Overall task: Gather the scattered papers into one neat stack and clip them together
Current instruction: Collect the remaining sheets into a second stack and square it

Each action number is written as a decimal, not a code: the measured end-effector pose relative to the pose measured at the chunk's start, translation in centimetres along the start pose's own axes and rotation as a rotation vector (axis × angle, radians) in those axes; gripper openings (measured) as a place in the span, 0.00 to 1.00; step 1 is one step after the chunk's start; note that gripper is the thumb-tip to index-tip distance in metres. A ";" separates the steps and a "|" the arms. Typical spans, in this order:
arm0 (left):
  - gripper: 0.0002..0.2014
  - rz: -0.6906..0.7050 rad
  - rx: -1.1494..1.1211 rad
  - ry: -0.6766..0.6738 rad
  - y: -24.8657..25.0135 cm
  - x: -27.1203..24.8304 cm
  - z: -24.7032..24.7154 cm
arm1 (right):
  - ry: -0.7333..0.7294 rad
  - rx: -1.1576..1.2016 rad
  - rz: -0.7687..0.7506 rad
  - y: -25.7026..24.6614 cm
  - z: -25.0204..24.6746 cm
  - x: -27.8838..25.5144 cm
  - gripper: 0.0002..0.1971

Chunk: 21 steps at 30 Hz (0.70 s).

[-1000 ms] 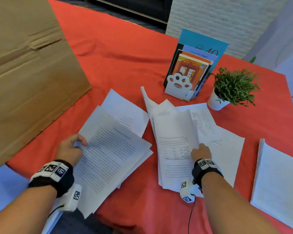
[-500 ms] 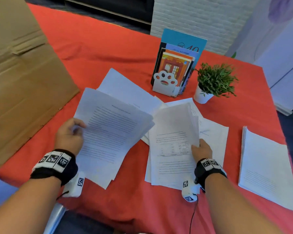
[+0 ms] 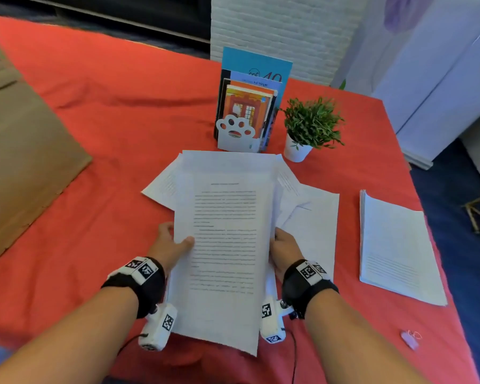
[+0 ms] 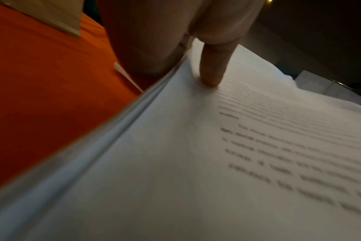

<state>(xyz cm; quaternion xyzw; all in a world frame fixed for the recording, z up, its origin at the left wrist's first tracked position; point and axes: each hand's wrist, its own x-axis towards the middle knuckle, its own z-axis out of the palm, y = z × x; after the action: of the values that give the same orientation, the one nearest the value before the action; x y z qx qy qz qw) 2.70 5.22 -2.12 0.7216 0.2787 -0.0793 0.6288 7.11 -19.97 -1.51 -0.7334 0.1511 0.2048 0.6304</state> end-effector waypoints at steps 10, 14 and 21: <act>0.19 -0.094 0.111 0.149 2.6 2.7 1.0 | 0.236 -0.172 -0.074 -1.5 -5.5 4.0 0.11; 0.26 -0.218 0.148 0.194 2.5 4.6 0.9 | 0.258 -0.417 -0.075 -1.3 -7.5 6.9 0.13; 0.16 -0.220 -0.189 0.154 0.4 9.3 1.9 | 0.347 -0.417 -0.047 -3.4 -8.7 11.6 0.24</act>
<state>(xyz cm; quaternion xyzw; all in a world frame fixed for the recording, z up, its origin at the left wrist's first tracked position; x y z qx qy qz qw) 11.09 6.20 -6.53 0.6284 0.4096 -0.0658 0.6581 19.74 -27.61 -3.24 -0.8747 0.1946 0.0879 0.4352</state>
